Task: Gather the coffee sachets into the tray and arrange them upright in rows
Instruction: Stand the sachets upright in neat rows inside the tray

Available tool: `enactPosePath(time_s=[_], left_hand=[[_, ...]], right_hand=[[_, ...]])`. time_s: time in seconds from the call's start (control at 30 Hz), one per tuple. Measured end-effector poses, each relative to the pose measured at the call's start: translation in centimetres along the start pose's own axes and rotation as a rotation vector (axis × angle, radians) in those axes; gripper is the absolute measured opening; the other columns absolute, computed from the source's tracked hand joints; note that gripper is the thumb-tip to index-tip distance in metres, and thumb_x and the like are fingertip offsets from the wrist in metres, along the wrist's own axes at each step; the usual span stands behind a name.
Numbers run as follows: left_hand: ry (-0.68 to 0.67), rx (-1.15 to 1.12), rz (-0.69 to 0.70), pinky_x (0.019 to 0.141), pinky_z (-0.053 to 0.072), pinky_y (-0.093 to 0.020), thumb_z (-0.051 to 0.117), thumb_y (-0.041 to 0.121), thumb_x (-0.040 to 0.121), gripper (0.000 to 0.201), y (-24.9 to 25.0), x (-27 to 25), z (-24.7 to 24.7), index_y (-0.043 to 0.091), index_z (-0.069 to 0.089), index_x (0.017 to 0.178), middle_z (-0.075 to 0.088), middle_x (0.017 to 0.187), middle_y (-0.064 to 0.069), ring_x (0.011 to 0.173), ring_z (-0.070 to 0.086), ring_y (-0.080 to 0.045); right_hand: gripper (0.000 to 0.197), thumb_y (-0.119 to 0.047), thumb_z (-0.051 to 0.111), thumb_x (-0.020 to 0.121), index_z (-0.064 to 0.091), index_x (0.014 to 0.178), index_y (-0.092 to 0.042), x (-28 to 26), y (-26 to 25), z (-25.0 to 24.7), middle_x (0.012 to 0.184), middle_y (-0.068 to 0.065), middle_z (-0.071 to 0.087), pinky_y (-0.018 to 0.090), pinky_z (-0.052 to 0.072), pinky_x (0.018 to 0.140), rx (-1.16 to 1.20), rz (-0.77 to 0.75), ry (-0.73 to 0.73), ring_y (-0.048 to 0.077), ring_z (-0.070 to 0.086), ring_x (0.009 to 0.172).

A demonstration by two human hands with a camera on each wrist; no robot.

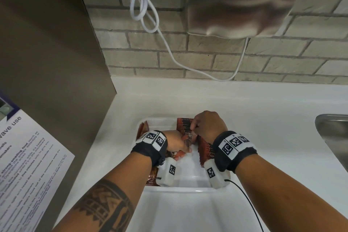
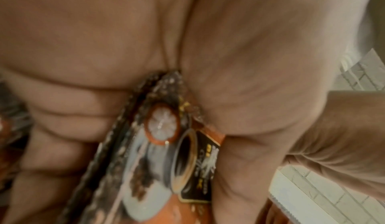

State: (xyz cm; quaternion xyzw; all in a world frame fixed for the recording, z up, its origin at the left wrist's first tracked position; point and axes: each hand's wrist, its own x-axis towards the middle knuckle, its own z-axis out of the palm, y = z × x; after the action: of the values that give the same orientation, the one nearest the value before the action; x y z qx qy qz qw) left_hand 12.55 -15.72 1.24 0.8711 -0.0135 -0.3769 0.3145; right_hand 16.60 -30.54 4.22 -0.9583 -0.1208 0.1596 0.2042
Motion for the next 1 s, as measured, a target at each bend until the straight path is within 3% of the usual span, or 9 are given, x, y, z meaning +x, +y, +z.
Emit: enactPosePath(time_s=[0.1,0.2,0.3,0.47,0.57,0.7,0.83,0.9,1.0], left_hand=[[-0.010,-0.032,-0.010,0.070,0.051,-0.023,0.062,0.031,0.099,0.038,0.2,-0.2,0.1,-0.005,0.071,0.099,0.067,0.068,0.002,0.057,0.061,-0.012],[-0.007,-0.051,-0.014,0.084,0.055,-0.031,0.063,0.031,0.098,0.041,0.2,-0.3,0.1,-0.009,0.069,0.107,0.070,0.077,-0.002,0.067,0.063,-0.018],[0.002,-0.113,-0.039,0.089,0.056,-0.037,0.066,0.028,0.095,0.031,-0.3,-0.5,0.1,0.000,0.072,0.107,0.074,0.086,-0.009,0.072,0.065,-0.021],[0.018,-0.313,0.021,0.075,0.056,-0.026,0.071,0.021,0.093,0.025,-1.0,-1.8,-0.4,0.002,0.075,0.108,0.073,0.087,-0.008,0.073,0.066,-0.015],[0.102,-0.387,0.101,0.079,0.055,-0.023,0.073,0.027,0.091,0.025,-1.4,-2.6,-0.6,0.008,0.076,0.108,0.076,0.087,0.005,0.081,0.068,-0.011],[0.114,-0.784,0.231,0.084,0.061,-0.032,0.074,0.010,0.090,0.023,-1.0,-3.3,0.0,0.008,0.071,0.113,0.074,0.107,-0.011,0.093,0.072,-0.017],[0.119,-0.793,0.317,0.091,0.059,-0.037,0.075,0.009,0.088,0.032,-1.0,-3.7,0.3,0.014,0.069,0.120,0.074,0.104,-0.008,0.097,0.070,-0.020],[0.145,-0.740,0.323,0.094,0.058,-0.042,0.077,0.008,0.086,0.036,-1.3,-3.7,0.4,0.009,0.069,0.121,0.074,0.102,-0.009,0.096,0.071,-0.023],[0.246,-0.589,0.298,0.097,0.056,-0.049,0.088,0.022,0.077,0.037,-1.7,-3.5,0.3,0.008,0.074,0.108,0.077,0.101,-0.011,0.097,0.073,-0.029]], right_hand=[[0.026,-0.011,0.069,0.078,0.067,0.062,-0.032,-0.1,0.1,-0.1,0.079,-0.013,0.068,0.032,0.056,0.079,0.005,-0.006,0.007,0.012,0.065,0.084],[0.027,-0.011,0.069,0.078,0.068,0.062,-0.033,-0.3,0.2,-0.3,0.080,-0.013,0.069,0.033,0.057,0.082,0.030,-0.008,0.016,0.011,0.066,0.085],[0.025,-0.011,0.068,0.080,0.069,0.065,-0.032,-0.6,0.3,-0.8,0.080,-0.013,0.070,0.032,0.057,0.079,0.082,-0.009,0.039,0.011,0.067,0.082],[0.022,-0.011,0.064,0.086,0.074,0.077,-0.028,-2.1,0.5,-1.9,0.078,-0.016,0.070,0.013,0.043,0.060,0.232,-0.055,0.072,0.001,0.063,0.076],[0.016,-0.014,0.063,0.088,0.076,0.089,-0.023,-3.1,0.5,-2.1,0.083,-0.017,0.070,0.013,0.045,0.066,0.263,-0.092,0.010,0.001,0.062,0.082],[0.014,-0.018,0.064,0.090,0.072,0.100,-0.023,-4.0,0.3,-2.3,0.089,-0.008,0.076,0.019,0.048,0.077,0.340,-0.099,-0.087,0.007,0.067,0.090],[0.010,-0.018,0.068,0.091,0.074,0.098,-0.021,-4.3,0.3,-2.9,0.091,-0.006,0.075,0.017,0.044,0.069,0.380,-0.099,-0.027,0.007,0.066,0.085],[0.007,-0.021,0.069,0.091,0.075,0.095,-0.022,-4.4,0.3,-3.3,0.091,-0.008,0.073,0.018,0.043,0.068,0.356,-0.119,0.003,0.007,0.064,0.084],[0.007,-0.022,0.068,0.092,0.075,0.090,-0.024,-4.4,0.3,-3.4,0.087,-0.009,0.072,0.017,0.043,0.065,0.295,-0.151,0.029,0.005,0.064,0.080]])
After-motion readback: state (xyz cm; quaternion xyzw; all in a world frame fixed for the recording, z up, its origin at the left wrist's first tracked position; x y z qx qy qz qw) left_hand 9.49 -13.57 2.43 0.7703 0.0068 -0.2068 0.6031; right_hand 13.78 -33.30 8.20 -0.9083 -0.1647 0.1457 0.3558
